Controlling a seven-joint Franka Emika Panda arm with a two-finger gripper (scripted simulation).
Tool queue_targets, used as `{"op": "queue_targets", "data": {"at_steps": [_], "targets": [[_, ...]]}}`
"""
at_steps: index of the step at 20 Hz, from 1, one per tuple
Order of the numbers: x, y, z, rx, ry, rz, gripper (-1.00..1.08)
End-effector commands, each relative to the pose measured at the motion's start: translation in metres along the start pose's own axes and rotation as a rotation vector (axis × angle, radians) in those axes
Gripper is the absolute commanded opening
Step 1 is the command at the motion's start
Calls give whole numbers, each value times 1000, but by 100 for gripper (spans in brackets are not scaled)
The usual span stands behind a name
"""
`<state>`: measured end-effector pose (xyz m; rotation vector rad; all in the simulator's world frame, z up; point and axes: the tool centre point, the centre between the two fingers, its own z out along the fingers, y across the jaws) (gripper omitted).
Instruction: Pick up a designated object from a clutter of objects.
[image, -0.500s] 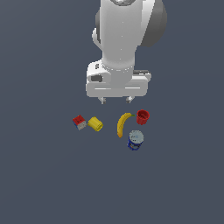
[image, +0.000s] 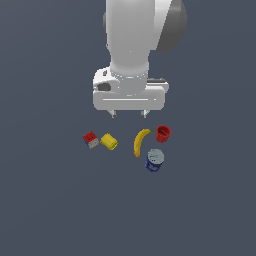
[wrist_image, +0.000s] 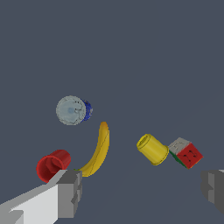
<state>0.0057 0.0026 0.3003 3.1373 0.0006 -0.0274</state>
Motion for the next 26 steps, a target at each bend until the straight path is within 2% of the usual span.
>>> {"op": "queue_targets", "data": {"at_steps": [1,9,14,20,26], "targets": [[2,5,-2,1,8,12,100],[2,5,-3,1,8,14,100],[1,-4,8,-2,9,-11,100],[-2,-27,34,-10,10,-77,100],[-14,-65,76,-18,11,-186,100]]}}
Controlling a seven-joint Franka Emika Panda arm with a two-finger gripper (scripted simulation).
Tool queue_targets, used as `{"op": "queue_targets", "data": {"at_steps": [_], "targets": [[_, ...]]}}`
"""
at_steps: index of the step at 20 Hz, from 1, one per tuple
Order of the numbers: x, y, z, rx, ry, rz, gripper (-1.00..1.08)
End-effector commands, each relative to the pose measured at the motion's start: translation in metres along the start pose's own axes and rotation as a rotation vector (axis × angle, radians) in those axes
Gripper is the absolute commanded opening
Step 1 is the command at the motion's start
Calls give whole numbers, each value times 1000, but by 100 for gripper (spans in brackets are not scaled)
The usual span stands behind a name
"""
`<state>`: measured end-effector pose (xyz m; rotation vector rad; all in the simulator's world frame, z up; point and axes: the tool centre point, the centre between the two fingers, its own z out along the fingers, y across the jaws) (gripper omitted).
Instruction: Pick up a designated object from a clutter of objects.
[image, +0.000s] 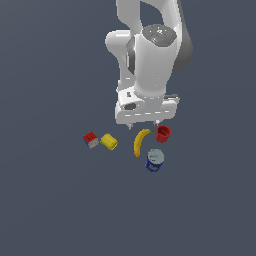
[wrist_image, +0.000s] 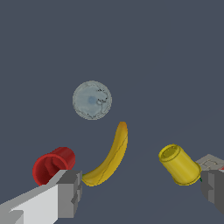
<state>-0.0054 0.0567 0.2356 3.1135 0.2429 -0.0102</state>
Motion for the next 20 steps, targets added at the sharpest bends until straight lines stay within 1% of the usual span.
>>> {"op": "queue_targets", "data": {"at_steps": [1,7,11,15,20], "targets": [[-5,-20,20,-2,1,-54,100],[-26,-74,72,-3,5,-207,100],[-43,-103,99,2,8,-294,100],[-59,-125,118,8,10,-359,100],[-72,-141,132,14,11,-410,100]]}}
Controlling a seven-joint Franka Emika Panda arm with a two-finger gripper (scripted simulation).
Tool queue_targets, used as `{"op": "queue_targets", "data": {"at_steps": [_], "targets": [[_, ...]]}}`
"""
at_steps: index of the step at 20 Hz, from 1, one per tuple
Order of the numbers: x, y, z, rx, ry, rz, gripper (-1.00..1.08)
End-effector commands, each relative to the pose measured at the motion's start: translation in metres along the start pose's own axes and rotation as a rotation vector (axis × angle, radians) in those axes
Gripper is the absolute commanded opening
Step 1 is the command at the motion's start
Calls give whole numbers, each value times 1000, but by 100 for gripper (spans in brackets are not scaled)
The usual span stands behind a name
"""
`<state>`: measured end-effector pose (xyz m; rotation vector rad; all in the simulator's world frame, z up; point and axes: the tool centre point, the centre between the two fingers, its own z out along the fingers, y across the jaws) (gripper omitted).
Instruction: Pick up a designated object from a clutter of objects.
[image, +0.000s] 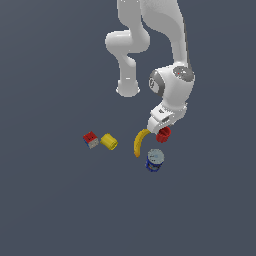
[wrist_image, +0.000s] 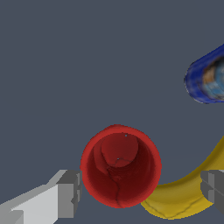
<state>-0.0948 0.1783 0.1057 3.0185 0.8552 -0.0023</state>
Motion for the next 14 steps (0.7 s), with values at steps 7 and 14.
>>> {"op": "queue_targets", "data": {"at_steps": [7,14], "targets": [[-4,-11,8,3,2,-28,100],[-5,-11,25,4,2,-29,100]]}}
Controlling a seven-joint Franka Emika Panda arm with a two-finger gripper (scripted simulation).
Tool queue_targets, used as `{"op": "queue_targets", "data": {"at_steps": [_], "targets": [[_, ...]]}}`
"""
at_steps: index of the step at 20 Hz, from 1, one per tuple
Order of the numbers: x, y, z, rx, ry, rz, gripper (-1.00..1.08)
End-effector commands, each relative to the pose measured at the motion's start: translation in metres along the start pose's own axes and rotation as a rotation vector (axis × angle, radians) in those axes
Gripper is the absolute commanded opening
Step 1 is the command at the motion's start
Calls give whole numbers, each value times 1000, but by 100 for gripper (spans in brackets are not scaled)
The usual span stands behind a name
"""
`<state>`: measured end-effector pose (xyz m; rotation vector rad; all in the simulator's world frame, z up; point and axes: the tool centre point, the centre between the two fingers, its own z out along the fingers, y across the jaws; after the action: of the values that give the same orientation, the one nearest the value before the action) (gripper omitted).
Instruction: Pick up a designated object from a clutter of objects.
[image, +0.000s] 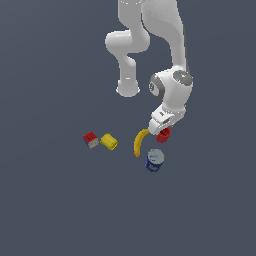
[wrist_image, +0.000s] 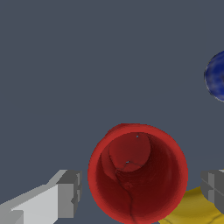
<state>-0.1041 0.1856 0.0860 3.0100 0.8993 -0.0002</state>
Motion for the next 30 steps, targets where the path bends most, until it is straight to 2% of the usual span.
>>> {"op": "queue_targets", "data": {"at_steps": [1,11,12,30], "targets": [[-1,-1,10,1,0,-1,100],[-1,-1,36,0,0,-3,100],[-1,-1,36,0,0,-3,-100],[-7,5,23,-1,2,-2,-100]]}}
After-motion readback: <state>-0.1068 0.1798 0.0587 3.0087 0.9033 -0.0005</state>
